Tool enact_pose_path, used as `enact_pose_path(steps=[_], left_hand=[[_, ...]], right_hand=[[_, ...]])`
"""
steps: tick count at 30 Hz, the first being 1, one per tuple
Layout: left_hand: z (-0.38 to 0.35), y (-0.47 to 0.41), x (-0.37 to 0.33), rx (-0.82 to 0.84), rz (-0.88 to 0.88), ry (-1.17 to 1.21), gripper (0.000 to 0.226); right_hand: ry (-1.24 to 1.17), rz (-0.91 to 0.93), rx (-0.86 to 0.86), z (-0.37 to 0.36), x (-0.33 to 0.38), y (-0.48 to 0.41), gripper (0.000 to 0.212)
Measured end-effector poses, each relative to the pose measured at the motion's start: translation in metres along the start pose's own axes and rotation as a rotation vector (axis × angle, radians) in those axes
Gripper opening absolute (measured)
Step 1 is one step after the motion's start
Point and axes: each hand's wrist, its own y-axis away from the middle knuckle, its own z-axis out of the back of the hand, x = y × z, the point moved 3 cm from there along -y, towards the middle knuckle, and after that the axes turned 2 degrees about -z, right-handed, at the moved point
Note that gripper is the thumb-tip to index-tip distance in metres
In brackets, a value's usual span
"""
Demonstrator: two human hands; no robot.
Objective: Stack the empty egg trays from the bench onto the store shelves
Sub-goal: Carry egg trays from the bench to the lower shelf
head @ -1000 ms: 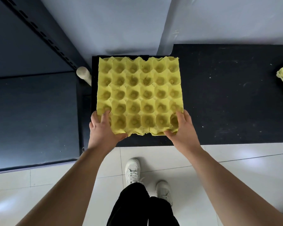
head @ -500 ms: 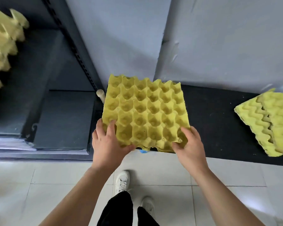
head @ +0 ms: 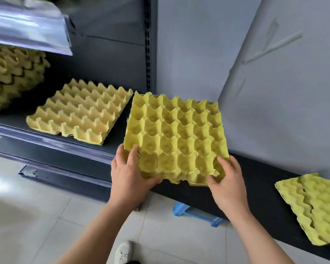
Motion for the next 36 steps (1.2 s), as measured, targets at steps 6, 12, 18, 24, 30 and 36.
enact_pose_path(steps=[6, 12, 18, 24, 30, 36], left_hand=[[0.074, -0.035, 0.047, -0.051, 0.043, 0.031, 0.111], [0.137, -0.098, 0.119, -0.027, 0.046, -0.008, 0.111], [0.174, -0.167, 0.187, 0.071, 0.032, -0.046, 0.113], [0.179, -0.212, 0.231, 0.154, 0.008, -0.059, 0.113], [0.172, -0.226, 0.253, 0.21, 0.021, -0.106, 0.113], [0.164, -0.226, 0.252, 0.242, 0.032, -0.155, 0.109]], right_hand=[[0.007, 0.11, 0.031, -0.032, 0.091, -0.006, 0.057], [0.035, 0.152, 0.039, -0.098, 0.177, -0.018, 0.057], [0.058, 0.093, 0.037, -0.163, 0.235, -0.023, 0.058], [0.114, 0.016, 0.025, -0.206, 0.26, -0.027, 0.059], [0.157, -0.036, 0.075, -0.23, 0.261, -0.026, 0.062], [0.201, -0.038, 0.091, -0.238, 0.256, -0.029, 0.063]])
